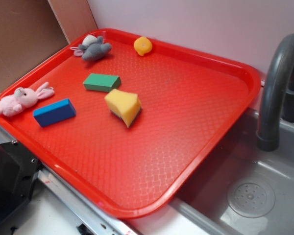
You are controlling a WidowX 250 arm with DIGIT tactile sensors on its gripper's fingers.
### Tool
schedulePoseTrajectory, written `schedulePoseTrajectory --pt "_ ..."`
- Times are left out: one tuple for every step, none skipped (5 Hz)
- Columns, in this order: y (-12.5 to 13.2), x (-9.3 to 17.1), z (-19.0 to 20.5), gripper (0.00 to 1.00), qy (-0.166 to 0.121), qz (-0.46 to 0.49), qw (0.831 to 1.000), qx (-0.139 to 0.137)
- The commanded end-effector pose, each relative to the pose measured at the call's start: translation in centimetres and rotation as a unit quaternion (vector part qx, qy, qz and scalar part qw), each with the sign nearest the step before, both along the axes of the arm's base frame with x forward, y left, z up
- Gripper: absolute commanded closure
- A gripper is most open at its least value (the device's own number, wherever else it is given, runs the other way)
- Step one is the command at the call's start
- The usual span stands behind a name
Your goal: Grab the gray animal.
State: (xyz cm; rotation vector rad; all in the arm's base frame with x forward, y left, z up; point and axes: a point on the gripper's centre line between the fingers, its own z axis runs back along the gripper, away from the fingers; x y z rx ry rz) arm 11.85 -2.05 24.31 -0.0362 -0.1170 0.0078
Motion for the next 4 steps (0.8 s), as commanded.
schedulePoseTrajectory --pt "0.0 0.0 0.0 0.00 0.000 0.000 1.000 0.000" --pt "3.0 4.1 -0.6 0.00 -0.010 0.106 0.994 0.005" --pt "5.8 6.5 -1.3 0.00 -0.029 0.180 0.983 0.004" --pt "9.1 8.7 -2.7 0.00 -0.061 0.276 0.959 0.022"
